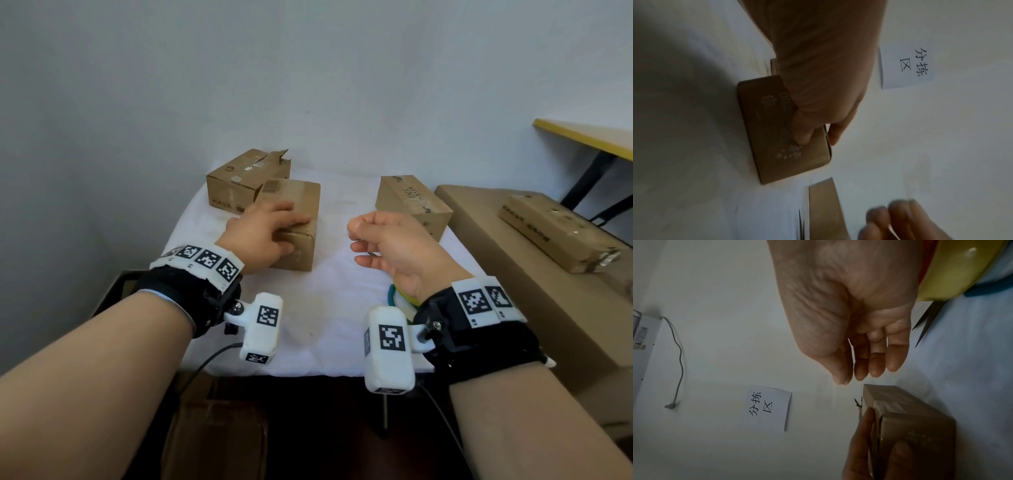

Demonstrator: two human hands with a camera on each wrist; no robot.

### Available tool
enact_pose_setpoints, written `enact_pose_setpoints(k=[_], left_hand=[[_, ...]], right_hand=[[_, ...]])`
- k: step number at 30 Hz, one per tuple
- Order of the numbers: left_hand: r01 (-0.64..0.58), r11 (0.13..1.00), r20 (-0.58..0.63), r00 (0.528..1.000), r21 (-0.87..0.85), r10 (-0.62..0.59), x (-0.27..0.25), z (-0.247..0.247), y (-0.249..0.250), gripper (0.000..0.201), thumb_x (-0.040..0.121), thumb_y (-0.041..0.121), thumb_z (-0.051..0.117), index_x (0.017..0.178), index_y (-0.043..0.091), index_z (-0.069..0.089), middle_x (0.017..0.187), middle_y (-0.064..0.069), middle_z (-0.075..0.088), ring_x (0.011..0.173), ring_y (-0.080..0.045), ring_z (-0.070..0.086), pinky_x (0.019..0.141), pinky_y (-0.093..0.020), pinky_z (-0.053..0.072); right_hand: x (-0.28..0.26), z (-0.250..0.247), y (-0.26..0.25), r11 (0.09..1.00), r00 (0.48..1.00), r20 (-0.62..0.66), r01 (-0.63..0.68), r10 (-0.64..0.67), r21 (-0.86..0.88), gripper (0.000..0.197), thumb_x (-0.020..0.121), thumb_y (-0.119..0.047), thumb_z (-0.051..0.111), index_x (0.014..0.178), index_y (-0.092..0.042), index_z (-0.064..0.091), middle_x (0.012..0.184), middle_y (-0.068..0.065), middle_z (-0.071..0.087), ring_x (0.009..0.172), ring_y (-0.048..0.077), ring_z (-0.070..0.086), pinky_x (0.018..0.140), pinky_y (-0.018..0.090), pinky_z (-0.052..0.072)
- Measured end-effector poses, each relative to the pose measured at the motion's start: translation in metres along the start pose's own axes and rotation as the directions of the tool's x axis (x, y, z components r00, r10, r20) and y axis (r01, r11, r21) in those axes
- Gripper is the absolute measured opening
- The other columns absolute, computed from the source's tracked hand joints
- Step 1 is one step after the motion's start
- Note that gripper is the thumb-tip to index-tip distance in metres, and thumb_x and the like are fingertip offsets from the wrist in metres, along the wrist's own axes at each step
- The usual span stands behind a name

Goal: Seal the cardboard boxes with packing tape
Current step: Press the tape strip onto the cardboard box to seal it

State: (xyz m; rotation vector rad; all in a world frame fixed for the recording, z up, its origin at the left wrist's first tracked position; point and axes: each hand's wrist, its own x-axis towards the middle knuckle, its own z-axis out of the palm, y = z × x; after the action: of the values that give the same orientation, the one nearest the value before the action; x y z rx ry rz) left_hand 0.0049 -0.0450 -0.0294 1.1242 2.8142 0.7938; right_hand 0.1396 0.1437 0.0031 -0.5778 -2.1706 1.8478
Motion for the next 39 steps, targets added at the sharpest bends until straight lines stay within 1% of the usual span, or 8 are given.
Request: enact_pose_setpoints(k=[11,16,19,22,28,32,35,39], left_hand=[[0.089,0.952,-0.06,0.995,0.294,-0.075,-0.03,0.001,0.056,0.055,0.086,0.055,0.064,0.138,0.052,0.047,0.139,0.01,0.042,0.125,-0.026,0.033,0.102,-0.043,0.025],[0.073,0.996,-0.022,0.997,-0.052,-0.074,-0.027,-0.009,0.05,0.041,0.089,0.036,0.065,0.13,0.037,0.06,0.125,0.008,0.054,0.121,-0.02,0.046,0.107,-0.04,0.037],[0.098,0.879,-0.021,0.992,-0.467,-0.122,-0.022,-0.014,0.044,0.038,0.094,0.011,0.056,0.13,0.022,0.06,0.11,0.007,0.067,0.102,-0.015,0.064,0.091,-0.032,0.054],[0.141,0.759,-0.015,0.981,-0.636,-0.195,-0.015,-0.019,0.043,0.033,0.098,0.013,0.052,0.129,0.018,0.06,0.107,0.0,0.072,0.096,-0.017,0.064,0.083,-0.031,0.052],[0.113,0.706,0.034,0.992,-0.699,-0.125,-0.012,-0.022,0.048,0.038,0.09,0.037,0.07,0.123,0.019,0.062,0.105,-0.001,0.071,0.091,-0.011,0.064,0.086,-0.028,0.05],[0.094,0.738,0.061,0.996,-0.668,-0.071,-0.009,-0.018,0.052,0.059,0.081,0.023,0.081,0.133,0.017,0.053,0.088,0.006,0.068,0.079,-0.008,0.065,0.079,-0.028,0.053],[0.078,0.75,0.048,0.997,-0.657,-0.061,-0.005,-0.015,0.052,0.062,0.08,0.014,0.082,0.134,0.016,0.051,0.079,0.01,0.069,0.069,-0.002,0.064,0.063,-0.02,0.051],[0.054,0.776,0.017,0.998,-0.629,-0.055,-0.002,-0.012,0.051,0.061,0.082,0.007,0.079,0.135,0.016,0.051,0.084,0.002,0.068,0.063,-0.001,0.062,0.059,-0.015,0.047]], right_hand=[[0.001,0.0,0.003,0.994,0.996,0.001,-0.088,0.088,0.065,0.025,0.096,-0.039,0.068,0.09,-0.015,0.068,0.084,-0.001,0.067,0.076,0.014,0.064,0.079,0.034,0.059],[-0.001,0.0,0.008,0.99,0.991,0.024,-0.132,0.131,0.048,0.025,0.097,-0.036,0.069,0.084,-0.014,0.067,0.079,-0.001,0.066,0.074,0.015,0.064,0.08,0.036,0.059],[-0.002,0.002,0.01,0.988,0.988,0.057,-0.147,0.144,0.048,0.025,0.097,-0.034,0.069,0.082,-0.014,0.067,0.078,0.0,0.066,0.073,0.016,0.063,0.079,0.036,0.058],[-0.002,0.007,0.011,0.988,0.986,0.082,-0.151,0.148,0.029,0.024,0.096,-0.033,0.069,0.082,-0.014,0.067,0.078,0.0,0.066,0.073,0.016,0.063,0.075,0.033,0.058],[0.001,0.017,0.015,0.983,0.977,0.108,-0.182,0.183,-0.023,0.027,0.096,-0.034,0.069,0.077,-0.015,0.064,0.076,0.0,0.063,0.072,0.018,0.061,0.074,0.033,0.057],[0.003,0.018,0.017,0.98,0.974,0.11,-0.197,0.199,-0.028,0.026,0.095,-0.034,0.071,0.078,-0.015,0.065,0.075,0.0,0.064,0.073,0.019,0.062,0.071,0.032,0.057],[0.003,0.017,0.019,0.979,0.974,0.107,-0.2,0.201,-0.025,0.025,0.094,-0.033,0.072,0.078,-0.014,0.066,0.075,0.001,0.064,0.071,0.019,0.062,0.071,0.032,0.057],[0.002,0.018,0.022,0.978,0.971,0.115,-0.208,0.208,-0.014,0.026,0.095,-0.034,0.071,0.079,-0.014,0.066,0.076,0.001,0.064,0.071,0.019,0.061,0.072,0.033,0.056]])
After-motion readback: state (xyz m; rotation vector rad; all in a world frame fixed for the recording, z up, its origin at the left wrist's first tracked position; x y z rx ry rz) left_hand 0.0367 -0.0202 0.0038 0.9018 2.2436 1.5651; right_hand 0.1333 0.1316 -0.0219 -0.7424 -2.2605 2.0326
